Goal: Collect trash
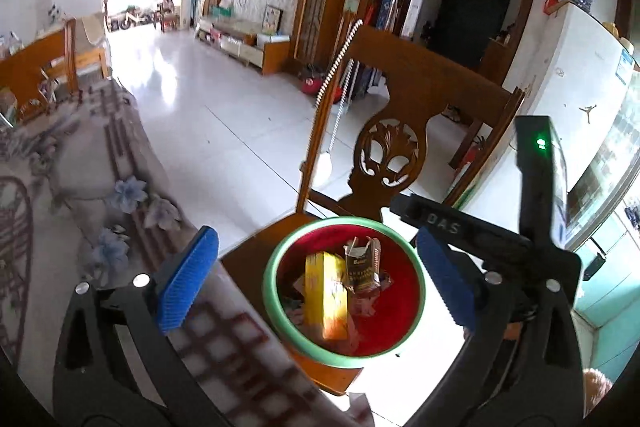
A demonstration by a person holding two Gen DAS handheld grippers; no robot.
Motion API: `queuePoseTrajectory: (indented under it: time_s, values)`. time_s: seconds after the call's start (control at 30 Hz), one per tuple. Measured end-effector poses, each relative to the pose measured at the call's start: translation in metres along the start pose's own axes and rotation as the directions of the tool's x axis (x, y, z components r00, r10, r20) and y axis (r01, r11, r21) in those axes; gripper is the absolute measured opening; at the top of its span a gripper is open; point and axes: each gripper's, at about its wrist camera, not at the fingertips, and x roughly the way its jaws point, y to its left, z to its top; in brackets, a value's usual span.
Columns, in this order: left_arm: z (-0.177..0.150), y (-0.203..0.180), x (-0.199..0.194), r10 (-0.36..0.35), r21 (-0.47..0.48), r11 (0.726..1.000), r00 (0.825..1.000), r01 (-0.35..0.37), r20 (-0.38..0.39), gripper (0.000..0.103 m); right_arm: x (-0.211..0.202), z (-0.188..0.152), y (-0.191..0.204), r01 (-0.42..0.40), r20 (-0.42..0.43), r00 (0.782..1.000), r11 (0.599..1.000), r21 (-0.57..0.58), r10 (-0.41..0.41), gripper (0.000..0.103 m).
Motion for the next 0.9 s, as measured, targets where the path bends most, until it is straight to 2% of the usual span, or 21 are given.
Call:
queuePoseTrajectory:
  time_s: [0.13, 0.2, 0.27, 0.33, 0.47, 0.53, 0.63, 0.67, 0.7, 0.73, 0.77, 0.8, 0.83, 0.87, 0.9]
  values:
    - [-0.002, 0.024, -0.031, 0.033, -0.007, 0.999, 0.998, -0.032, 0.046, 0.097, -0.003, -0.003, 0.03, -0.021, 0.047, 0.999, 0.996, -0.084, 0.025, 0.08]
    - [-0.004, 0.042, -0.054, 0.076, -0.028, 0.997, 0.993, -0.073, 0.092, 0.097, -0.005, -0.008, 0.053, -0.026, 0.056, 0.998, 0.988, -0.149, 0.034, 0.081]
    - [-0.007, 0.061, -0.077, 0.119, -0.055, 0.992, 0.983, -0.112, 0.143, 0.098, -0.006, -0.017, 0.08, -0.046, 0.055, 0.997, 0.976, -0.215, 0.059, 0.081]
    - [-0.01, 0.084, -0.105, 0.177, -0.088, 0.983, 0.964, -0.163, 0.199, 0.098, -0.01, -0.028, 0.111, -0.066, 0.068, 0.994, 0.955, -0.288, 0.089, 0.083]
    - [-0.016, 0.118, -0.153, 0.299, -0.098, 0.954, 0.906, -0.283, 0.299, 0.098, -0.021, -0.048, 0.161, -0.112, 0.107, 0.98, 0.91, -0.4, 0.168, 0.087]
    - [-0.021, 0.136, -0.174, 0.349, -0.096, 0.937, 0.88, -0.337, 0.321, 0.098, -0.03, -0.06, 0.188, -0.159, 0.127, 0.962, 0.877, -0.453, 0.24, 0.092]
    - [-0.026, 0.166, -0.19, 0.441, -0.15, 0.898, 0.849, -0.415, 0.292, 0.098, -0.05, -0.079, 0.22, -0.227, 0.186, 0.911, 0.825, -0.517, 0.367, 0.095]
    - [-0.031, 0.177, -0.194, 0.476, -0.185, 0.879, 0.832, -0.439, 0.286, 0.098, -0.057, -0.089, 0.231, -0.228, 0.225, 0.888, 0.81, -0.54, 0.4, 0.095]
    - [-0.034, 0.183, -0.197, 0.505, -0.212, 0.862, 0.815, -0.46, 0.285, 0.098, -0.06, -0.095, 0.238, -0.213, 0.254, 0.877, 0.804, -0.555, 0.408, 0.095]
    - [-0.04, 0.191, -0.199, 0.548, -0.241, 0.835, 0.785, -0.494, 0.288, 0.098, -0.063, -0.103, 0.245, -0.19, 0.287, 0.866, 0.8, -0.569, 0.41, 0.095]
    - [-0.045, 0.194, -0.2, 0.574, -0.253, 0.818, 0.765, -0.517, 0.293, 0.098, -0.063, -0.11, 0.251, -0.168, 0.304, 0.863, 0.796, -0.581, 0.404, 0.095]
    - [-0.052, 0.2, -0.201, 0.612, -0.269, 0.79, 0.735, -0.551, 0.292, 0.098, -0.062, -0.12, 0.259, -0.144, 0.309, 0.864, 0.782, -0.607, 0.398, 0.095]
    - [-0.055, 0.206, -0.2, 0.628, -0.279, 0.776, 0.728, -0.565, 0.273, 0.098, -0.061, -0.126, 0.264, -0.134, 0.305, 0.863, 0.764, -0.632, 0.403, 0.095]
    - [-0.056, 0.211, -0.199, 0.624, -0.287, 0.778, 0.741, -0.559, 0.248, 0.098, -0.06, -0.131, 0.269, -0.122, 0.3, 0.864, 0.748, -0.652, 0.403, 0.095]
    - [-0.055, 0.216, -0.199, 0.606, -0.298, 0.789, 0.762, -0.537, 0.23, 0.098, -0.057, -0.137, 0.274, -0.1, 0.296, 0.869, 0.726, -0.68, 0.397, 0.095]
